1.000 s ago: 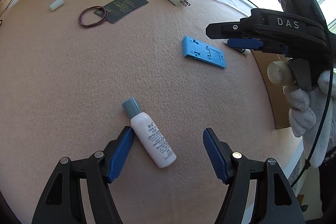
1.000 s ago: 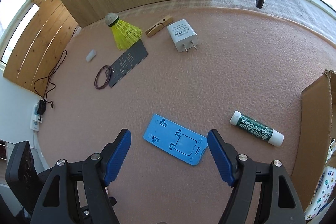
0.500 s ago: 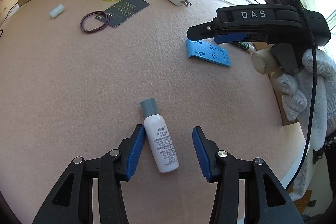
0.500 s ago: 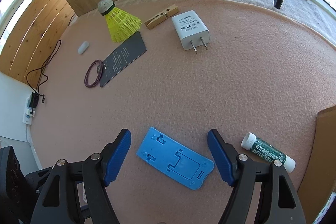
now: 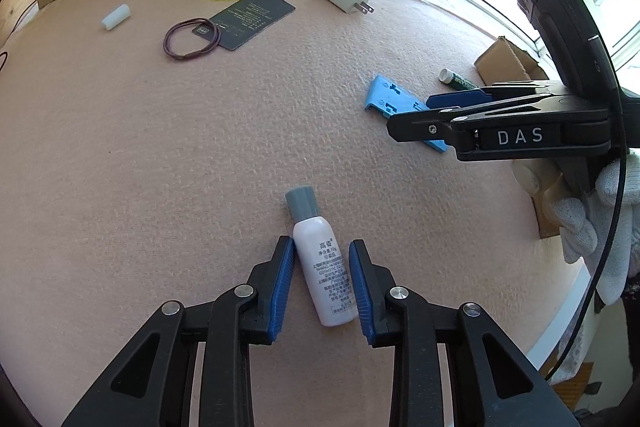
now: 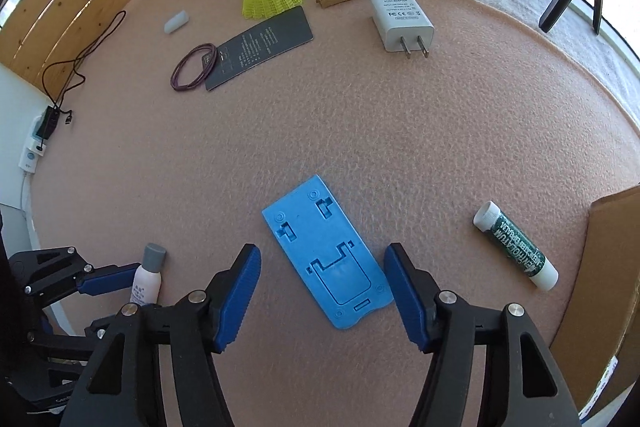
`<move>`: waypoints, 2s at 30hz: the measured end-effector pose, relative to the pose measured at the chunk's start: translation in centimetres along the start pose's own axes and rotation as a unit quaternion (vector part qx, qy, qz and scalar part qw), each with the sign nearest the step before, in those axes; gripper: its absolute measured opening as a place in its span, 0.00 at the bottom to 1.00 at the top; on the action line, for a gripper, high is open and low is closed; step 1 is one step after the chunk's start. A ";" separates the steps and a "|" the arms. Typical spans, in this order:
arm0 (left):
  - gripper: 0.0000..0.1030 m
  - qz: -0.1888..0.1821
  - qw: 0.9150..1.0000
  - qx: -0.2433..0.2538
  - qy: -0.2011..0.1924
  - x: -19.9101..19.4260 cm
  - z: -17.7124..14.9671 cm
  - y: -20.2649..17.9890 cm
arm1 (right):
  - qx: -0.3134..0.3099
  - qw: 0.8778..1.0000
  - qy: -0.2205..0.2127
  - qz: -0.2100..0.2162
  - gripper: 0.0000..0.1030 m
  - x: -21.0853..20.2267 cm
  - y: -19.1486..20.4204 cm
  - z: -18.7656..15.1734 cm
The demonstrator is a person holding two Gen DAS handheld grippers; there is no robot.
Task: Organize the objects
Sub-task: 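Grasp the small white grey-capped bottle with the left tool while the right tool reaches the blue phone stand, then grasp the blue phone stand with the right tool while the left tool holds the bottle, then carry the bottle and phone stand into the box and open both tools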
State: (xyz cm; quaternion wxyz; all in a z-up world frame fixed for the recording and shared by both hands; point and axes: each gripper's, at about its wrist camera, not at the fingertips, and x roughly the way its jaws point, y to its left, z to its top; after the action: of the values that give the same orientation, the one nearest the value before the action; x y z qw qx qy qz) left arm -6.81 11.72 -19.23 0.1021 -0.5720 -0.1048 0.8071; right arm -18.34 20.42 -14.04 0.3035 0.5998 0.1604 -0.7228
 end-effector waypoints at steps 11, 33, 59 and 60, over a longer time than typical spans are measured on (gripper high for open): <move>0.22 0.005 1.000 0.004 -0.006 -0.3 -0.7 0.4 | 0.006 0.999 -0.020 -0.047 0.34 -0.9 0.4 -2.7; 0.22 -0.033 0.999 -0.018 -0.024 -2.5 -0.4 -0.6 | 0.147 0.981 -0.127 -0.020 0.32 -9.2 -2.8 -11.8; 0.22 -0.097 0.980 0.158 -0.068 -1.1 11.4 -20.8 | 0.246 0.939 -0.221 -0.091 0.32 -20.2 -12.7 -20.2; 0.22 -0.097 0.979 0.163 -0.068 -0.7 11.9 -21.6 | 0.245 0.940 -0.221 -0.090 0.32 -20.1 -12.8 -20.1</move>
State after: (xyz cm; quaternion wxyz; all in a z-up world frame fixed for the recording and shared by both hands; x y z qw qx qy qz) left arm -16.81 31.56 -8.54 0.2647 -0.4783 -0.0338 0.8367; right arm -9.00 47.14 -0.95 0.1084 0.4640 -0.0392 -0.8783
